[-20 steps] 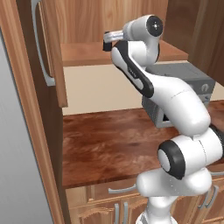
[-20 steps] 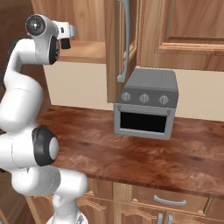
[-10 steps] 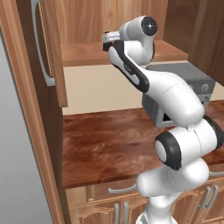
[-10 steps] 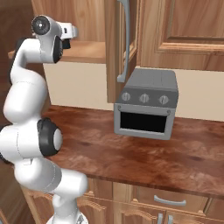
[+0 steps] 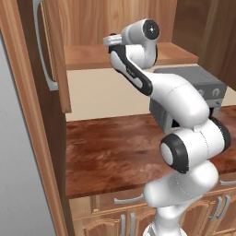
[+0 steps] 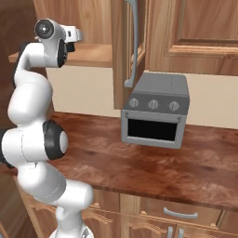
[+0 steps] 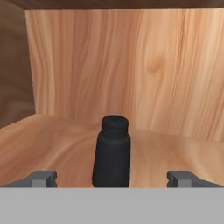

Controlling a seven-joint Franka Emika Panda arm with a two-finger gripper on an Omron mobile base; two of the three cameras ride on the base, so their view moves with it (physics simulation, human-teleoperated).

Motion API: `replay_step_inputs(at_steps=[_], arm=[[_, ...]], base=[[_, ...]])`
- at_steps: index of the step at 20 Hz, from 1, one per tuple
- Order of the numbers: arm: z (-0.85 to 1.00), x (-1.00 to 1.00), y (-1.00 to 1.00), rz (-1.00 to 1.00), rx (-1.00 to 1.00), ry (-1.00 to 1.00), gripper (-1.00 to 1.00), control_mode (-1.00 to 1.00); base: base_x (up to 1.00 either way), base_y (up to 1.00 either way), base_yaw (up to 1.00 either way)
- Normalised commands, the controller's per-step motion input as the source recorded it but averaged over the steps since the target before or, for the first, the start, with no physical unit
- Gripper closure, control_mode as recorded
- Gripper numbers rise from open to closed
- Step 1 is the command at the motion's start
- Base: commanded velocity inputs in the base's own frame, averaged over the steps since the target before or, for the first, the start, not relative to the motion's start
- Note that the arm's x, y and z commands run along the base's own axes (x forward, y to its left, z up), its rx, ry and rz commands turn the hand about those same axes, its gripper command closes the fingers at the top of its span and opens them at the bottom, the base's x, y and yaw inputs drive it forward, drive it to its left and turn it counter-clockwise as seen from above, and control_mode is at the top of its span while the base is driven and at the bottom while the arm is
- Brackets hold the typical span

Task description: Retrieve the shaker from the cabinet and place it next the steak on a plate on the dining table.

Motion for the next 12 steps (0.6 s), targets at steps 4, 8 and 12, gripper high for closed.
replay_step_inputs(at_steps=[4,8,12], arm=[[0.0,0.25,0.04,0.0,0.0,0.03,-1.0,-1.0],[0.0,0.23,0.0,0.0,0.0,0.01,-1.0,-1.0],[0.0,0.15,0.0,0.0,0.0,0.0,-1.0,-1.0]], base=[[0.0,0.0,0.0],[0.0,0.0,0.0],[0.0,0.0,0.0]])
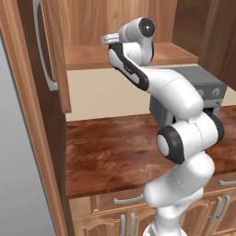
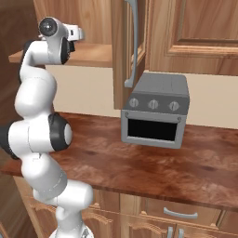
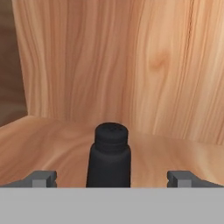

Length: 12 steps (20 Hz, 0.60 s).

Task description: Retrieve the shaker from the cabinet and place it next the steak on a plate on the dining table.

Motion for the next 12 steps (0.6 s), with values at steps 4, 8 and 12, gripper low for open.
replay_step_inputs(at_steps=[4,8,12], arm=[[0.0,0.09,0.02,0.0,0.0,0.0,-1.0,-1.0],[0.0,0.03,0.01,0.0,0.0,0.0,-1.0,-1.0],[0.0,0.02,0.04,0.0,0.0,0.0,-1.0,-1.0]], base=[[0.0,0.0,0.0],[0.0,0.0,0.0],[0.0,0.0,0.0]])
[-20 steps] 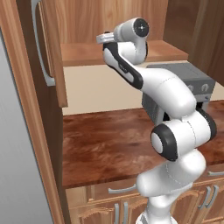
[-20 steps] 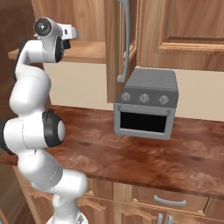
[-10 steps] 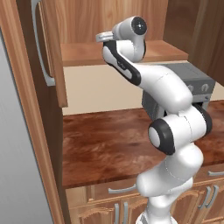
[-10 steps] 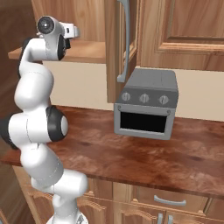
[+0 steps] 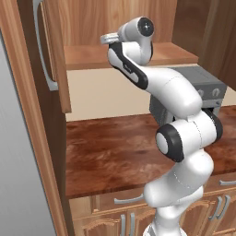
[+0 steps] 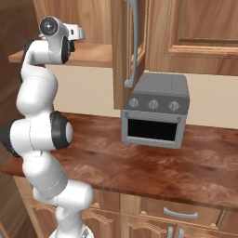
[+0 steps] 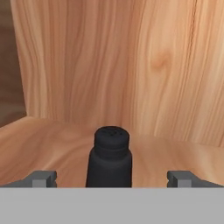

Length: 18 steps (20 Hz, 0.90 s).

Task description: Retrieve the shaker from the cabinet and place it next the steak on a plate on the dining table.

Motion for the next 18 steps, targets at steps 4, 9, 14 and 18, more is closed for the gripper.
replay_step_inputs(at_steps=[4,9,14,18], arm=[[0.0,0.06,0.05,0.0,0.0,0.0,-1.0,-1.0],[-0.03,0.08,0.05,0.0,0.0,0.0,-1.0,-1.0],[-0.16,0.13,0.01,0.0,0.0,0.0,-1.0,-1.0],[-0.21,0.1,0.0,0.0,0.0,0.0,-1.0,-1.0]], base=[[0.0,0.0,0.0],[0.0,0.0,0.0],[0.0,0.0,0.0],[0.0,0.0,0.0]])
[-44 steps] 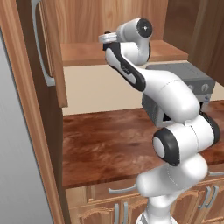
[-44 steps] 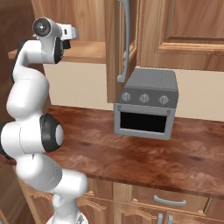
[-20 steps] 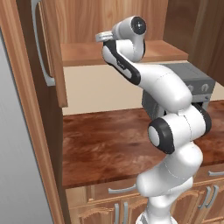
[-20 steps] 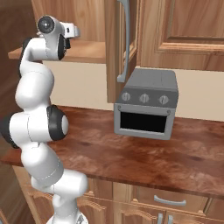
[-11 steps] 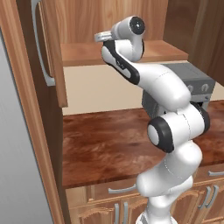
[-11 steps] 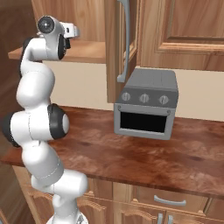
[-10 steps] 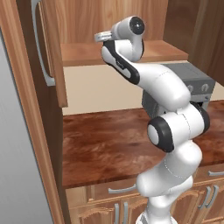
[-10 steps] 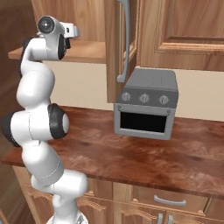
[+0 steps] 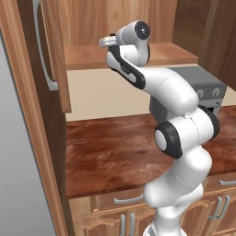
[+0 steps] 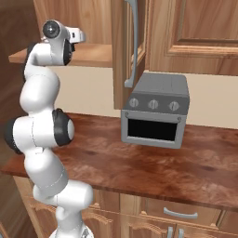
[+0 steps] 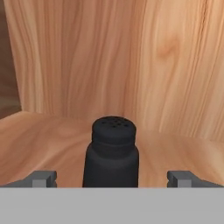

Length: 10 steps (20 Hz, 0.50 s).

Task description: Retrieve the shaker from the cabinet and place it next the steak on a plate on the dining table.

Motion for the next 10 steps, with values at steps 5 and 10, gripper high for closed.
replay_step_inputs(at_steps=[5,10], arm=[[-0.08,0.14,0.08,0.0,0.0,0.0,-1.0,-1.0],[0.0,0.16,0.04,0.0,0.0,0.0,-1.0,-1.0]], base=[[0.0,0.0,0.0],[0.0,0.0,0.0]])
